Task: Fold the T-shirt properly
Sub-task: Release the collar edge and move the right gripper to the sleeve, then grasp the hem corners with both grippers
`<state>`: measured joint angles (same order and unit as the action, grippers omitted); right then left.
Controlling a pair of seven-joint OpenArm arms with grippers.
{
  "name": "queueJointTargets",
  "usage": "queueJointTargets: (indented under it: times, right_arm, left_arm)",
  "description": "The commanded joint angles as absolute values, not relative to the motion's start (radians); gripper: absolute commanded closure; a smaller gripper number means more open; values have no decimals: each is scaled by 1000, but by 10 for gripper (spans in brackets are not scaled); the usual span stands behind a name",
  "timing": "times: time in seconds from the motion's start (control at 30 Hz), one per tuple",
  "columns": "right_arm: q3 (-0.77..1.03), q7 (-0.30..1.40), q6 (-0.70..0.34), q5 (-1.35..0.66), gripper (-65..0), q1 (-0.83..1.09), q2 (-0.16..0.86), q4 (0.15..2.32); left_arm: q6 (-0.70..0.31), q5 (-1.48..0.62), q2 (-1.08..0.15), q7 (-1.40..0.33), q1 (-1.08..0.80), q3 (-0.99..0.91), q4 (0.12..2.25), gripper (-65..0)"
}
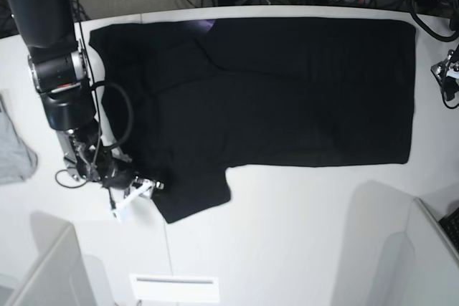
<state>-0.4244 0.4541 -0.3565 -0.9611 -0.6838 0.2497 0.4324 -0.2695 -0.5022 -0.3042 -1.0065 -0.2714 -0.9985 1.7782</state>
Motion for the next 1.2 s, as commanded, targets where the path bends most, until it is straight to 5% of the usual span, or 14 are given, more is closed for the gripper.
queueJointTargets:
  times: [0.0, 0.33, 0.83, 1.17]
  right_arm:
    - [-426, 470, -348, -949, -314, -699, 260, 435]
    - [-426, 420, -344, -949, 0, -677, 260, 433]
    - [-426, 421, -344, -949, 0, -680, 266, 435]
    - [-426, 423, -344, -949, 0, -682, 268, 435]
  left_arm:
    - [-272, -507, -325, -984, -266, -1004, 1791, -640]
    - [-272, -501, -377, -984, -159, -903, 1682, -640]
    - [-271, -499, -532, -972, 265, -648, 1122, -638]
    - [-271, -499, -601, -734, 463, -348, 766, -638]
